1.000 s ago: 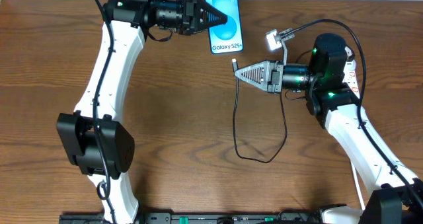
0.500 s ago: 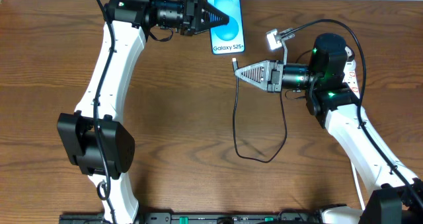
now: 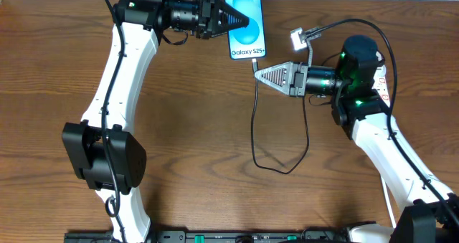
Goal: Plug charger to phone and switch on socket
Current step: 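Align the plug under the port of the phone held by left gripper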
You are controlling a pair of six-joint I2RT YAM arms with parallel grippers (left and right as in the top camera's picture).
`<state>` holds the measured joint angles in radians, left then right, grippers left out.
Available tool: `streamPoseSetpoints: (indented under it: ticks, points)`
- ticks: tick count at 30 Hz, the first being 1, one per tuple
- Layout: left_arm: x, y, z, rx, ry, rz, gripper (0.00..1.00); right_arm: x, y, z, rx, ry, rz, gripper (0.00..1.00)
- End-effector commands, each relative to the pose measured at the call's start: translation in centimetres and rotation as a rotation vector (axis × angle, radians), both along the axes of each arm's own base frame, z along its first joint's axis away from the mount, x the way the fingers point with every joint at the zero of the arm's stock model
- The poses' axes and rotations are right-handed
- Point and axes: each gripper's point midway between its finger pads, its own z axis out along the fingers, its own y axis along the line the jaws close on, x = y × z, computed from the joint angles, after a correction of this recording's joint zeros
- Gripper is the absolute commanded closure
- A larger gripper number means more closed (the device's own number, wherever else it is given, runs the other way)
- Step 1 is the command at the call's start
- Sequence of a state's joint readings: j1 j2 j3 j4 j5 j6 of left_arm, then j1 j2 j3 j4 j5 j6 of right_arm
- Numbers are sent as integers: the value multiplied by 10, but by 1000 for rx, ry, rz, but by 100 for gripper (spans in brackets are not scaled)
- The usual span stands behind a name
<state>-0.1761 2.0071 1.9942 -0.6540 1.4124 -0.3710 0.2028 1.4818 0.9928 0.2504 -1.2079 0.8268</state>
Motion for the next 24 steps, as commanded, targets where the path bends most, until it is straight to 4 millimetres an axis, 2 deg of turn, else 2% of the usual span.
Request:
streamPoseSetpoints:
  ticks: [1,16,24]
  points:
    - [-10,-5,15,-38,-14,-48,93,-3,7,10,3,-17,-5,99]
    - [-11,-8,14,-38,-16,-53,93,1,6,10,2,-4,-29,99]
    - [-8,-8,18,-45,-55,-53,93,-4,7,12,10,-9,2,99]
